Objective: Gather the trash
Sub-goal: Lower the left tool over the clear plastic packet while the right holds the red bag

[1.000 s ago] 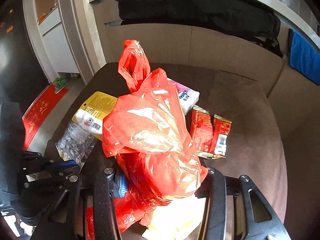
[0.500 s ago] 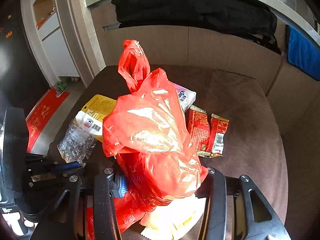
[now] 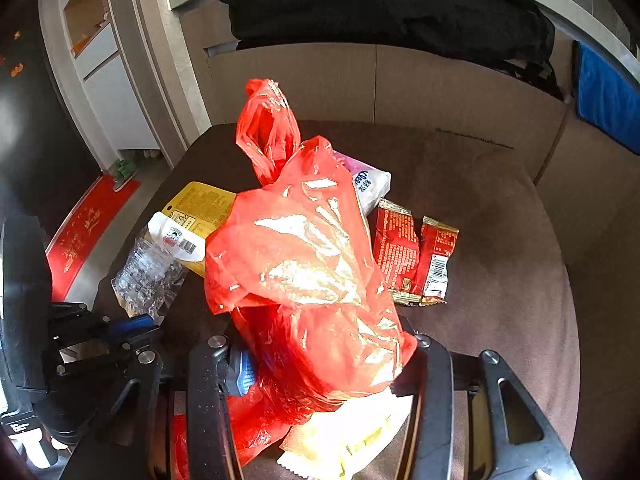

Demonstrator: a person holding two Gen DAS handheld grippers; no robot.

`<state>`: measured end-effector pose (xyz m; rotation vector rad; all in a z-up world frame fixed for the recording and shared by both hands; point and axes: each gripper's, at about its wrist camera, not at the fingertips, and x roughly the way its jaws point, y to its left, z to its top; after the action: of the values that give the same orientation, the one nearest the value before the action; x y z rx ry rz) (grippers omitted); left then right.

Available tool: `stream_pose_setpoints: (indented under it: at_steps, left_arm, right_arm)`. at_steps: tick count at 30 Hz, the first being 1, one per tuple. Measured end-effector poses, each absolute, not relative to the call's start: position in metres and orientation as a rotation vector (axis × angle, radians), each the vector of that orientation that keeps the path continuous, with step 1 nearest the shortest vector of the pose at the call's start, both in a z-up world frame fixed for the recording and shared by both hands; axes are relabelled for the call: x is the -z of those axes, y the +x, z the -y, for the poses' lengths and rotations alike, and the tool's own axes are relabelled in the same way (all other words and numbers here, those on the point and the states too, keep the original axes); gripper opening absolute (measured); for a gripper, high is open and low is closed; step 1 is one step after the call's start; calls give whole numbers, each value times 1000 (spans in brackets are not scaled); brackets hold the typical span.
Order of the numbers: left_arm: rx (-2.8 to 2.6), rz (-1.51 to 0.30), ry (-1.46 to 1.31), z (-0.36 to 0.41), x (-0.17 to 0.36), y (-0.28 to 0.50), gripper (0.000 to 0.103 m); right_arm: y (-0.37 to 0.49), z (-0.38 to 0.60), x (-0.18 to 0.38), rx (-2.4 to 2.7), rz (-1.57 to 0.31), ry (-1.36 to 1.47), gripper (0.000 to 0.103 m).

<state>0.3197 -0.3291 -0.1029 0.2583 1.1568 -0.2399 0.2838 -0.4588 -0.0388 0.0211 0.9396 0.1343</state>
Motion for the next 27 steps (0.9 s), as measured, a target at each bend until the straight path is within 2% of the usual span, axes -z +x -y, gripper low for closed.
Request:
stream_pose_setpoints:
  at_steps: [18,23,27]
  left_arm:
    - [430,-1226,127,328,105,314,14]
    - [362,-1174,288,350,104,296,14]
    - [386,-1197,257,359,103,296,14]
  right_arm:
    - [287,463,40,-143,-951,35,44]
    - [285,465,39,-139,-952,35,44]
    - [283,470,35,-127,-943,38,44]
